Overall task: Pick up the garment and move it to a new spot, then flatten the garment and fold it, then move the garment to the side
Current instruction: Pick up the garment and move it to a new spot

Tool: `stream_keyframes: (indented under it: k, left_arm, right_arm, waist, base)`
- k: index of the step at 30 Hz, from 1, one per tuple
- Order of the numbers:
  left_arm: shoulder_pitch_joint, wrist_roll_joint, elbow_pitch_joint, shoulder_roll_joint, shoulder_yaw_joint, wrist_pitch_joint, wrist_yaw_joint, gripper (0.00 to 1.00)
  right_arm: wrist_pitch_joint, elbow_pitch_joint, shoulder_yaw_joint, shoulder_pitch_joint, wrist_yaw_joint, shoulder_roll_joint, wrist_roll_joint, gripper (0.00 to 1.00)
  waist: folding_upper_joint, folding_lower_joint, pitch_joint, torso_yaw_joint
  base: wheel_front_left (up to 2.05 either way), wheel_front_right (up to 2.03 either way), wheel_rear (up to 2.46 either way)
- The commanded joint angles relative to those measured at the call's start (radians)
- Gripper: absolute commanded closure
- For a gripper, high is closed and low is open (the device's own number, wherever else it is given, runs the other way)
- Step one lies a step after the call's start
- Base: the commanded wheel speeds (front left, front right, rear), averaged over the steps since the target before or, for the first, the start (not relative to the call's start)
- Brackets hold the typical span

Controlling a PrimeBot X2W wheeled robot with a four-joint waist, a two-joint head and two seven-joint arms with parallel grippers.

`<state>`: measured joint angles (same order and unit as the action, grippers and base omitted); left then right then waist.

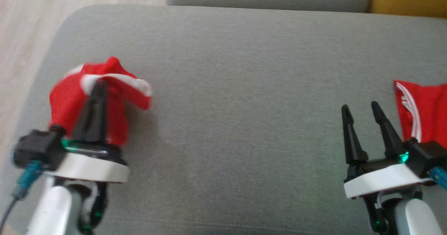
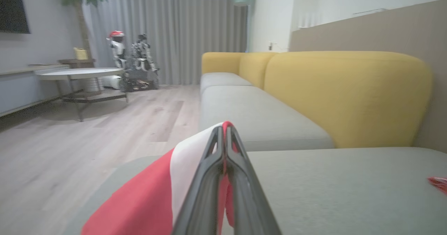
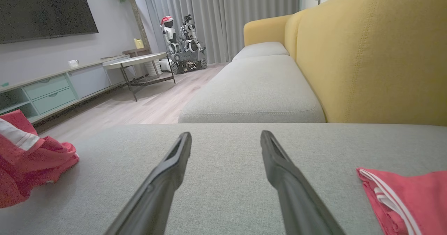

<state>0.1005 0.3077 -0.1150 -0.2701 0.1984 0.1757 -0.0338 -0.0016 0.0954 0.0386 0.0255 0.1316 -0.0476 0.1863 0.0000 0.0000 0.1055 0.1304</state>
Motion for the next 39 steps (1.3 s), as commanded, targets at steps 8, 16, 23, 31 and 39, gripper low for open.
stream_keyframes:
  k: [8,16,23,31,39]
  left_arm:
    - [0.109,-0.002,-0.053,0.051,0.092,-0.023,0.055,1.0]
    - [0.277,-0.019,0.022,0.119,0.213,-0.027,0.114,1.0]
    - [0.375,-0.024,0.09,0.15,0.267,-0.03,0.131,1.0]
    - [0.332,0.001,0.237,0.124,0.272,-0.056,0.133,1.0]
    - [0.286,0.013,0.276,0.11,0.269,0.008,0.128,0.0]
  right_arm:
    - [-0.021,0.034,0.067,-0.066,-0.001,-0.003,0.021,0.0]
    - [-0.067,0.002,0.116,-0.102,-0.001,-0.003,0.064,0.0]
    - [-0.117,-0.044,0.139,-0.124,-0.001,-0.003,0.101,0.0]
    - [-0.144,-0.078,0.148,-0.139,-0.001,-0.003,0.11,0.0]
    - [-0.128,-0.089,0.129,-0.149,-0.001,-0.003,0.067,0.0]
  waist:
    - [0.0,0.0,0.054,-0.181]
    - [0.0,0.0,0.131,-0.368]
    - [0.0,0.0,0.194,-0.465]
    - [0.0,0.0,0.223,-0.463]
    - [0.0,0.0,0.196,-0.362]
  base:
    - [0.0,0.0,0.0]
    - [0.0,0.0,0.0]
    - [0.0,0.0,0.0]
    - [0.0,0.0,0.0]
    - [0.0,0.0,0.0]
